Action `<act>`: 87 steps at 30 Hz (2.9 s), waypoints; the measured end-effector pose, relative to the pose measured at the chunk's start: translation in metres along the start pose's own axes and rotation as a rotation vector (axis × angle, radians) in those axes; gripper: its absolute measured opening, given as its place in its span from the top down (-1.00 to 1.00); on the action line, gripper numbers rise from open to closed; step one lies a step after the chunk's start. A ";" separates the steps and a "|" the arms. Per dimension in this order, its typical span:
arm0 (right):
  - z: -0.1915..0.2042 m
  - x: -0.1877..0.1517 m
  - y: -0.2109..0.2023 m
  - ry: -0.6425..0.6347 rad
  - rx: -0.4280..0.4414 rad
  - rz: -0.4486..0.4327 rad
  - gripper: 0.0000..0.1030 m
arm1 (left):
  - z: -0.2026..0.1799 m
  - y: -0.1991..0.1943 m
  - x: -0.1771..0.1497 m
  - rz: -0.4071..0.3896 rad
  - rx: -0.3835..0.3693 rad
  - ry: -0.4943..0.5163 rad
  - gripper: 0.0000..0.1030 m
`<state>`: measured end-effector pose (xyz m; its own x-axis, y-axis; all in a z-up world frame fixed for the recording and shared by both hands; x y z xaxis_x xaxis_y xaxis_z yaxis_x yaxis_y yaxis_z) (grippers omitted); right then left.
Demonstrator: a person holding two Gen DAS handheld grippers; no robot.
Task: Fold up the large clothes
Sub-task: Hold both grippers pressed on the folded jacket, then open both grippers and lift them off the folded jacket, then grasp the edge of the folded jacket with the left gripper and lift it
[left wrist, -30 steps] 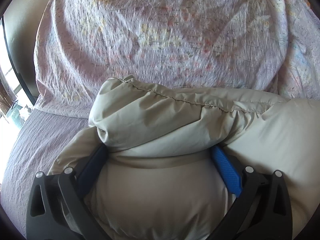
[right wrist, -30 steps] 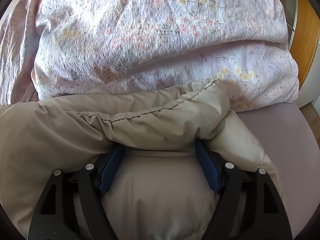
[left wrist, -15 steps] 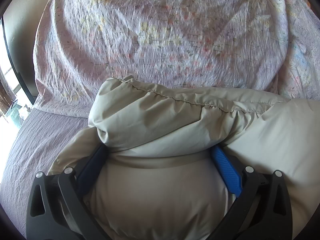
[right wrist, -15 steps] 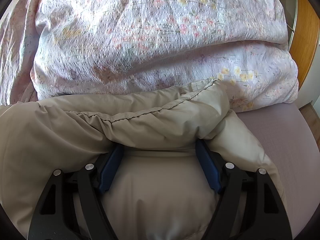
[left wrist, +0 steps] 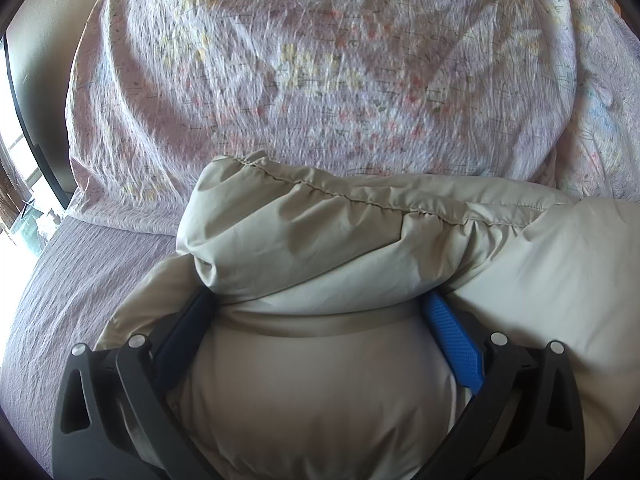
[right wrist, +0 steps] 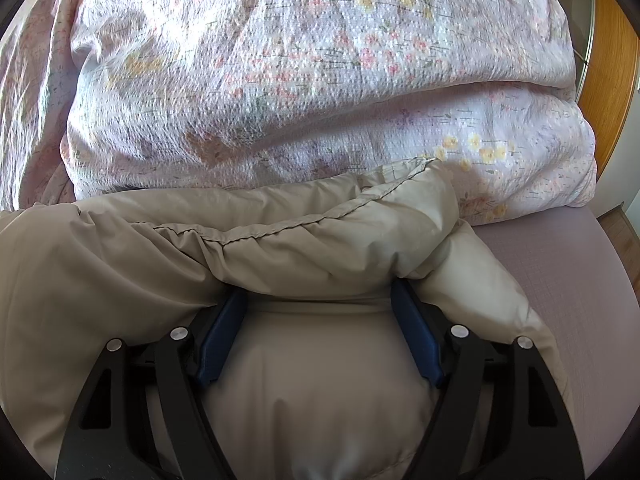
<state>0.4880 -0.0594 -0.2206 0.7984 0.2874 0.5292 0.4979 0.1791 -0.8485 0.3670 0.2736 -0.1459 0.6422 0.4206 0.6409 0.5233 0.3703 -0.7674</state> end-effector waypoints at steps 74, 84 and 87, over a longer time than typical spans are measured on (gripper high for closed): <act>-0.112 -0.081 -0.084 0.583 0.289 0.357 0.48 | 0.111 -0.117 -0.065 0.204 -0.282 -0.420 0.55; -0.093 -0.129 -0.114 0.567 0.383 0.396 0.49 | 0.148 -0.165 -0.111 0.218 -0.264 -0.391 0.54; -0.096 -0.147 -0.125 0.571 0.400 0.407 0.49 | 0.157 -0.180 -0.130 0.226 -0.258 -0.392 0.54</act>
<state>0.3404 -0.2145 -0.1922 0.9946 -0.1036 0.0049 0.0581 0.5179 -0.8535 0.1009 0.2822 -0.0882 0.5227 0.7636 0.3790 0.5490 0.0387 -0.8350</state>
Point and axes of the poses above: each gripper's, at about its wrist camera, not at the fingertips, and y roughly the way its jaws point, z to its left, x to its top, the point moved 4 cm from there along y, roughly the way its jaws point, and after that the axes turned 2 degrees about -x, right-handed, at the moved point
